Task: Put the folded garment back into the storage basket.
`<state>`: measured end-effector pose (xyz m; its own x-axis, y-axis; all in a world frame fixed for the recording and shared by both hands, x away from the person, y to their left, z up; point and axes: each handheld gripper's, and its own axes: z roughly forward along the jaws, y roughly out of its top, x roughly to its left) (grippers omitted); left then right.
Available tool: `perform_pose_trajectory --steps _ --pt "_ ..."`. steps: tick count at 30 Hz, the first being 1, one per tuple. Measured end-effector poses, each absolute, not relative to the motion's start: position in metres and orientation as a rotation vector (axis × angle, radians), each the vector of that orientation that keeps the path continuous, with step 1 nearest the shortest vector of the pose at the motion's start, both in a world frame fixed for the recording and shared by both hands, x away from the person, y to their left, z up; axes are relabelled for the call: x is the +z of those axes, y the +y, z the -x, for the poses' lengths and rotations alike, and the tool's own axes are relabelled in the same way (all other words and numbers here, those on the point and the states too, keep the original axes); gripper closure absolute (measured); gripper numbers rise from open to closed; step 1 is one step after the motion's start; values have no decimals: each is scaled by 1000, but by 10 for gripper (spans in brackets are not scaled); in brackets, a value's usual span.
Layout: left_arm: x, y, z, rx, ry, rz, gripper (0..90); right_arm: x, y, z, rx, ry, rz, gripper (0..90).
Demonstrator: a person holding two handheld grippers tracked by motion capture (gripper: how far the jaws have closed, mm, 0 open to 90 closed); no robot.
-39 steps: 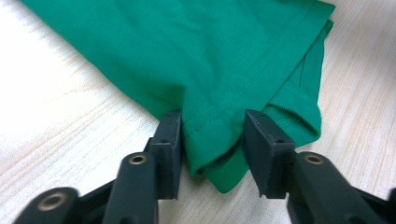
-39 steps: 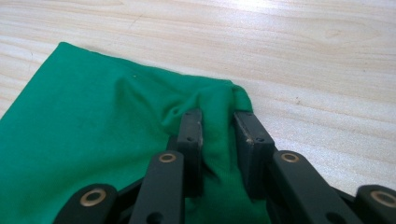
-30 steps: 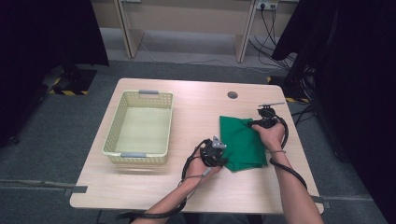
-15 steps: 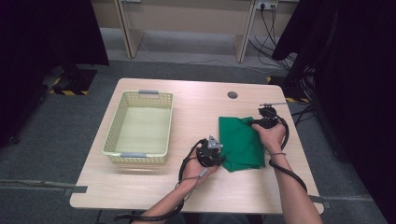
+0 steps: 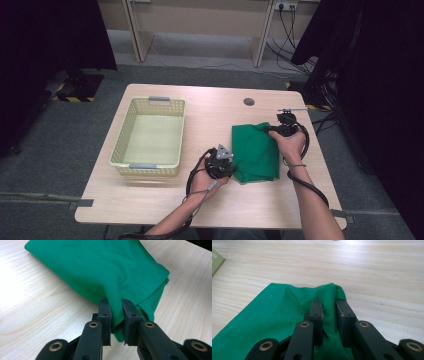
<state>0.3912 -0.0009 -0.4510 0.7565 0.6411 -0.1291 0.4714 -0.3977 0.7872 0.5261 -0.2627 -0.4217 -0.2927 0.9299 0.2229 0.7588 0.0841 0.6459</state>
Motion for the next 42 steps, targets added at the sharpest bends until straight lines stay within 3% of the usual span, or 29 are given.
perform_pose_trajectory --steps 42 --pt "-429 22 -386 310 842 -2028 791 -384 -240 -524 1066 2098 -1621 776"
